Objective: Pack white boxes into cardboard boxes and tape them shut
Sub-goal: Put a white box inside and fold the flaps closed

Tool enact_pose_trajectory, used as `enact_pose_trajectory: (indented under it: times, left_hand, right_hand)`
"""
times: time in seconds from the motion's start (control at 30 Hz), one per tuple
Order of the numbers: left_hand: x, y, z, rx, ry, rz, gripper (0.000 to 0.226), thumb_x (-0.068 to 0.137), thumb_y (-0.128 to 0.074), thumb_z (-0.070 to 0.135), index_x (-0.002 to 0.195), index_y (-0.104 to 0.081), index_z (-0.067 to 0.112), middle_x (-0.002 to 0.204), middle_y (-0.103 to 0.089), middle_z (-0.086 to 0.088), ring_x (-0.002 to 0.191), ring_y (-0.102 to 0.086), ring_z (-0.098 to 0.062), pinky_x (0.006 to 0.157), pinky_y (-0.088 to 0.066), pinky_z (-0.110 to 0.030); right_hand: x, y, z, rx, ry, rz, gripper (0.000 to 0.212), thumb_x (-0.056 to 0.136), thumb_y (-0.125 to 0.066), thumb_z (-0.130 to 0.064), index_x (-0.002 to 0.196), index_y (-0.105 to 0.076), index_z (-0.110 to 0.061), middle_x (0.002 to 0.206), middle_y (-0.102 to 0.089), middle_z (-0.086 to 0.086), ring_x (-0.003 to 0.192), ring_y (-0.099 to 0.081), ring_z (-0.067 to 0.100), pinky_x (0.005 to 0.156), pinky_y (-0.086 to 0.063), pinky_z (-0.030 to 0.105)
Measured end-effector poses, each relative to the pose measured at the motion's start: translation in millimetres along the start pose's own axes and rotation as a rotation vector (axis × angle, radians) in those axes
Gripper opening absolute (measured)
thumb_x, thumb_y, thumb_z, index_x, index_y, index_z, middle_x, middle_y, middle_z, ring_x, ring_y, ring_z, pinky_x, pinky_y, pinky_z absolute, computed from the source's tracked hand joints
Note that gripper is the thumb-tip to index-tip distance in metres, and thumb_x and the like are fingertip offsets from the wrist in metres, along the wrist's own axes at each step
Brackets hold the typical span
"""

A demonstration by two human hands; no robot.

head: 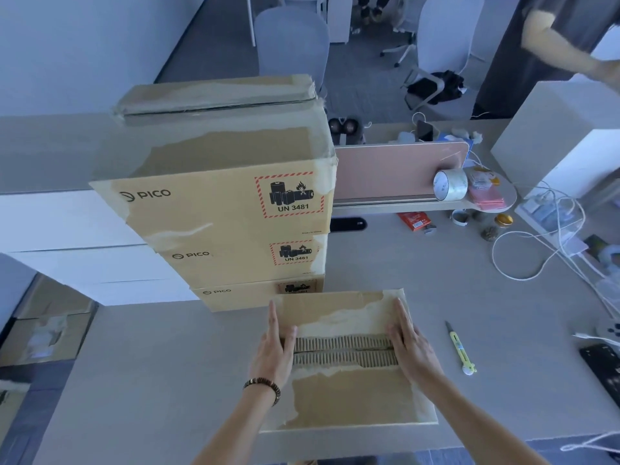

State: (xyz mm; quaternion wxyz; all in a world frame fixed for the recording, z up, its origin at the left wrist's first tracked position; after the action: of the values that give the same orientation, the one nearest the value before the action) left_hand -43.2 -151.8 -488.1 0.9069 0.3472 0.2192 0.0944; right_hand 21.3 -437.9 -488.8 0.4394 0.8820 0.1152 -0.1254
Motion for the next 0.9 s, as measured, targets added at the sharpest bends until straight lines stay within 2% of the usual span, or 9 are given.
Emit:
enact_pose_trajectory:
  times: [0.2, 0.33, 0.4, 0.47, 0.57, 0.63, 0.7, 0.77, 0.9]
  left_hand:
    - [1.3, 5.4, 3.9, -0.095, 0.016, -0.087, 0.072, 0.102, -0.038, 0.050, 0.148, 0.017, 0.053, 0.163, -0.023, -0.003, 0.144, -0.035, -0.026, 0.112, -0.034, -0.041]
    - [10.4, 14.1, 8.7, 0.155, 0.067, 0.026, 0.075, 0.099, -0.047, 0.047, 0.158, -0.002, 0.032, 0.164, -0.003, -0.013, 0.153, -0.002, -0.028, 0.119, -0.026, -0.044]
    - [12.3, 16.9, 24.6, 0.215, 0.018, 0.051, 0.066, 0.099, -0.048, 0.041, 0.156, -0.017, 0.023, 0.163, -0.006, -0.014, 0.152, -0.006, -0.028, 0.119, -0.028, -0.044]
    - [11.9, 13.1, 47.1, 0.337, -0.022, 0.021, 0.057, 0.100, -0.044, 0.040, 0.151, -0.028, 0.021, 0.162, -0.013, -0.013, 0.150, -0.011, -0.030, 0.119, -0.027, -0.045]
    - [6.9, 3.2, 84.3, 0.634, -0.029, 0.020, 0.043, 0.100, -0.042, 0.045, 0.136, -0.047, 0.024, 0.162, -0.008, -0.014, 0.151, -0.002, -0.034, 0.117, -0.013, -0.061]
    - [5.0, -3.5, 107.2, 0.724, -0.044, 0.040, 0.037, 0.099, -0.043, 0.046, 0.126, -0.053, 0.024, 0.161, -0.013, -0.016, 0.151, -0.007, -0.036, 0.116, -0.010, -0.064]
    - [8.0, -13.5, 127.5, 0.665, -0.077, -0.003, 0.037, 0.099, -0.045, 0.045, 0.126, -0.054, 0.021, 0.154, -0.027, -0.014, 0.145, -0.026, -0.032, 0.117, -0.026, -0.052]
    - [15.8, -26.3, 150.7, 0.558, -0.114, -0.075, 0.035, 0.099, -0.048, 0.042, 0.124, -0.054, 0.019, 0.140, -0.043, -0.007, 0.130, -0.044, -0.024, 0.106, -0.043, -0.039]
    - [42.0, -53.1, 207.8, 0.568, -0.263, -0.138, 0.031, 0.100, -0.047, 0.038, 0.120, -0.055, 0.016, 0.120, -0.057, -0.002, 0.111, -0.055, -0.020, 0.096, -0.049, -0.037]
  right_hand:
    - [3.9, 2.8, 4.2, 0.047, -0.007, -0.068, 0.059, 0.106, -0.031, -0.045, 0.145, 0.007, -0.068, 0.160, -0.033, -0.014, 0.139, -0.043, 0.021, 0.099, -0.039, 0.037]
    - [11.0, 9.5, 8.1, -0.011, -0.031, -0.155, 0.062, 0.104, -0.036, -0.047, 0.151, 0.004, -0.060, 0.143, -0.048, -0.002, 0.113, -0.058, 0.022, 0.083, -0.040, 0.035]
    - [11.1, 18.2, 3.9, -0.020, -0.002, -0.141, 0.059, 0.104, -0.040, -0.043, 0.155, -0.011, -0.050, 0.136, -0.047, -0.003, 0.108, -0.056, 0.018, 0.083, -0.038, 0.031]
    - [13.8, 29.0, 1.5, 0.024, 0.060, -0.092, 0.047, 0.105, -0.043, -0.035, 0.151, -0.033, -0.041, 0.141, -0.044, -0.004, 0.121, -0.052, 0.017, 0.088, -0.035, 0.027]
    - [22.7, 47.7, -0.6, 0.078, 0.080, -0.073, 0.033, 0.105, -0.045, -0.029, 0.137, -0.054, -0.034, 0.146, -0.045, -0.002, 0.124, -0.050, 0.016, 0.094, -0.038, 0.028]
    - [30.3, 60.0, 0.5, 0.034, 0.075, -0.094, 0.036, 0.105, -0.045, -0.035, 0.140, -0.053, -0.032, 0.153, -0.039, -0.002, 0.135, -0.046, 0.017, 0.102, -0.036, 0.028]
    - [37.7, 74.9, 2.3, -0.026, 0.097, -0.117, 0.039, 0.104, -0.045, -0.039, 0.142, -0.051, -0.031, 0.153, -0.038, -0.004, 0.138, -0.043, 0.016, 0.103, -0.034, 0.027]
    - [48.0, 91.0, 7.7, -0.060, 0.101, -0.141, 0.042, 0.104, -0.046, -0.041, 0.144, -0.050, -0.028, 0.153, -0.040, -0.002, 0.135, -0.047, 0.017, 0.104, -0.036, 0.028]
    - [73.9, 123.3, 17.3, -0.088, 0.083, -0.166, 0.045, 0.104, -0.045, -0.040, 0.146, -0.048, -0.024, 0.152, -0.044, 0.001, 0.138, -0.044, 0.019, 0.108, -0.034, 0.029]
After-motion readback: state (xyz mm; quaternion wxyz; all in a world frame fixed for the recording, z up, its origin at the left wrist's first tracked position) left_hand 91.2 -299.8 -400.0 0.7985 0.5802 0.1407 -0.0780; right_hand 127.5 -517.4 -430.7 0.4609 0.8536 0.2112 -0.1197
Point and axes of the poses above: each hand's wrist, its own x-axis towards the middle knuckle, its own y-axis out of the back of the hand, z = x × y, the point moved 3 cm from there along x, towards the middle knuckle
